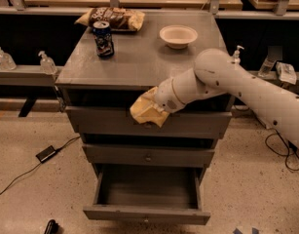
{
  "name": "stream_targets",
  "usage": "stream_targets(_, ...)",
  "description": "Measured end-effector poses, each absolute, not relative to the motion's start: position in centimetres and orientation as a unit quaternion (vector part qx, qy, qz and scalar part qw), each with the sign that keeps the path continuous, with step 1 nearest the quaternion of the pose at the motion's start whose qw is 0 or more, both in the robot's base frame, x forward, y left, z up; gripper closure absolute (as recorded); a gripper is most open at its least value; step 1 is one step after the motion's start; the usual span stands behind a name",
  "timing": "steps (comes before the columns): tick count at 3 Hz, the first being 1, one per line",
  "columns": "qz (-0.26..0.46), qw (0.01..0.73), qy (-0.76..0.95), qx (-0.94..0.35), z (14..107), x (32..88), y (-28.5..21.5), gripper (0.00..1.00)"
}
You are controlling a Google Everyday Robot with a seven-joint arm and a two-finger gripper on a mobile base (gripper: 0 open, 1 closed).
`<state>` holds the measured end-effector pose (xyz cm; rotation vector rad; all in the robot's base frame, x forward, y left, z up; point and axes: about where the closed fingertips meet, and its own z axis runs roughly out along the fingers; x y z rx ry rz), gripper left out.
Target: Place sponge into bottom drawer
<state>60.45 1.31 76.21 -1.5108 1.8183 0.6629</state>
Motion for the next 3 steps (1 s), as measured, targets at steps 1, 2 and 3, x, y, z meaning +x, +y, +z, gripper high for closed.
stream_targets(1, 0.288, 0.325, 0.636, -0.638, 74.8, 57.2, 0.5, 1.0)
stream_targets(2, 0.302, 0.324, 0.607, -0.66, 74.0, 55.1, -0.3, 1.0)
stream_targets(3, 0.301, 0.325, 0.603, -0.664, 74.0, 55.0, -0.4, 1.0)
